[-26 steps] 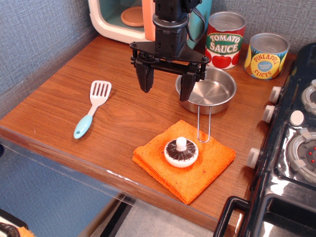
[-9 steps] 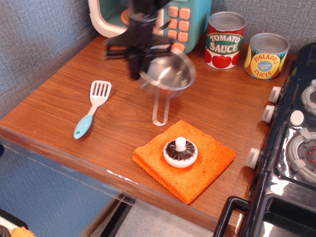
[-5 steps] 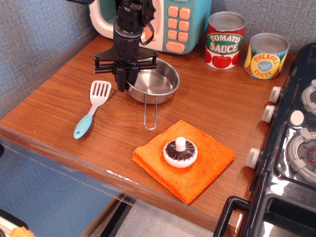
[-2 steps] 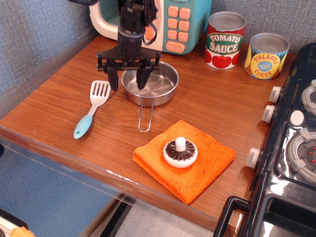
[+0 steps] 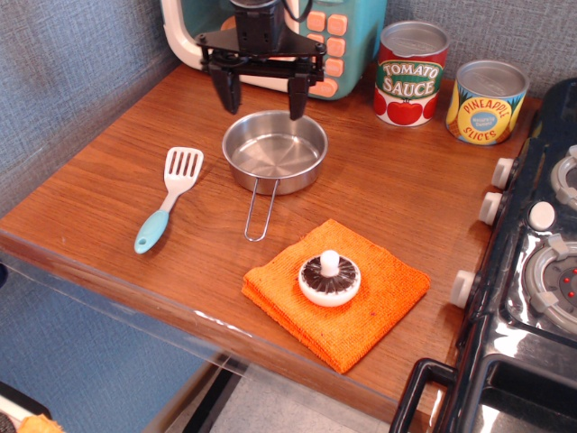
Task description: Move the pot on left upper side of the orange cloth
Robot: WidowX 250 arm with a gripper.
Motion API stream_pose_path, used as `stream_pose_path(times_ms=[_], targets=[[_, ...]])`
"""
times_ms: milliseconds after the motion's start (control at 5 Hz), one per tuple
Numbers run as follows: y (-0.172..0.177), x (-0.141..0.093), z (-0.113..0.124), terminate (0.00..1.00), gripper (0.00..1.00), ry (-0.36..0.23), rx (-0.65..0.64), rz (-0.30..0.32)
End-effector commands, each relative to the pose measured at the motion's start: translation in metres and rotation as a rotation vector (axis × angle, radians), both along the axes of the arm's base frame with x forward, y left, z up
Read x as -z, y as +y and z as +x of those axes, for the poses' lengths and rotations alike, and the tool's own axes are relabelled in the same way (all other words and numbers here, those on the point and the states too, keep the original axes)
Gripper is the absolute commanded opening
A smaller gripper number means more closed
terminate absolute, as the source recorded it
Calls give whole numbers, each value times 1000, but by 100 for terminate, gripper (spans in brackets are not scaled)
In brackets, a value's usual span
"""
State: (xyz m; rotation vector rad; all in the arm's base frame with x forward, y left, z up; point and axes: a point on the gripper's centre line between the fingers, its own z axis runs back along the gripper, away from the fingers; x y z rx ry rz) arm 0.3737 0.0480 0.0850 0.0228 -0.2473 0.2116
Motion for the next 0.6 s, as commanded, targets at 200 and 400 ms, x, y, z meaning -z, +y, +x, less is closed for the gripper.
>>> stream_pose_path(times_ms=[200,400], targets=[[-3,-19,-10,0,100,32,61,120],[-3,-19,-10,100,100,32,61,120]])
